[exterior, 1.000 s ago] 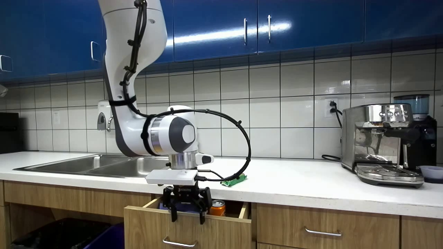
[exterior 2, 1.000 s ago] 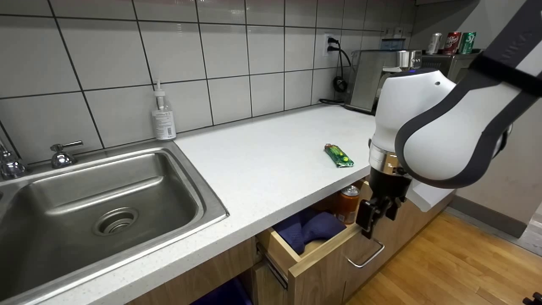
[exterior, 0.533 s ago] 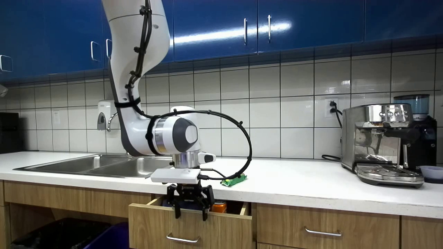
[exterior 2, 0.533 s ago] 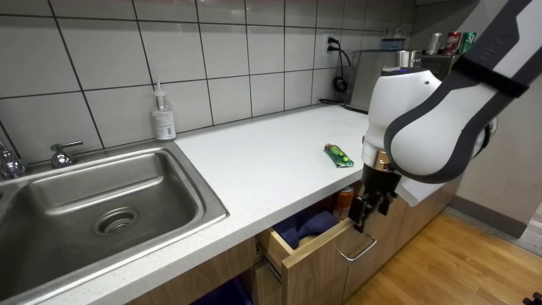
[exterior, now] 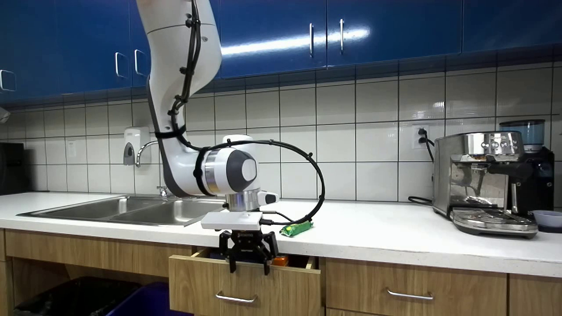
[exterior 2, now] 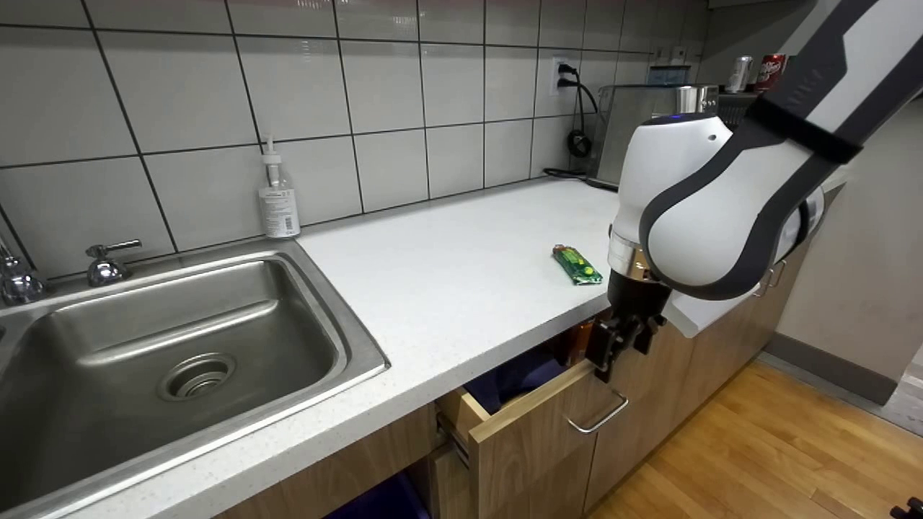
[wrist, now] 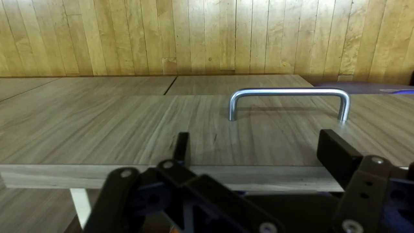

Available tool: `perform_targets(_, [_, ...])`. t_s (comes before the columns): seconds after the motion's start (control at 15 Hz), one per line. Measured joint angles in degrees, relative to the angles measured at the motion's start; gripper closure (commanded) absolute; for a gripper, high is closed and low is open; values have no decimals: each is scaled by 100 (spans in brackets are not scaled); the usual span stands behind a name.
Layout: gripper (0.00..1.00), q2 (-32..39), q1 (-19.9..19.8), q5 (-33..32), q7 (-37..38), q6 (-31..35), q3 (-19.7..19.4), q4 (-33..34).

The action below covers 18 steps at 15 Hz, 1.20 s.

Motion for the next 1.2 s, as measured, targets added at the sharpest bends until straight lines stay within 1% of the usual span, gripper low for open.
perform_targets(0.53, [0,261,-234,169,-391,-80,70,484])
perform_targets(1.0, [0,212,-272,166,-551,-66,98,444])
perform_targets(1.2, [0,31,-272,157,-598,-29,97,246])
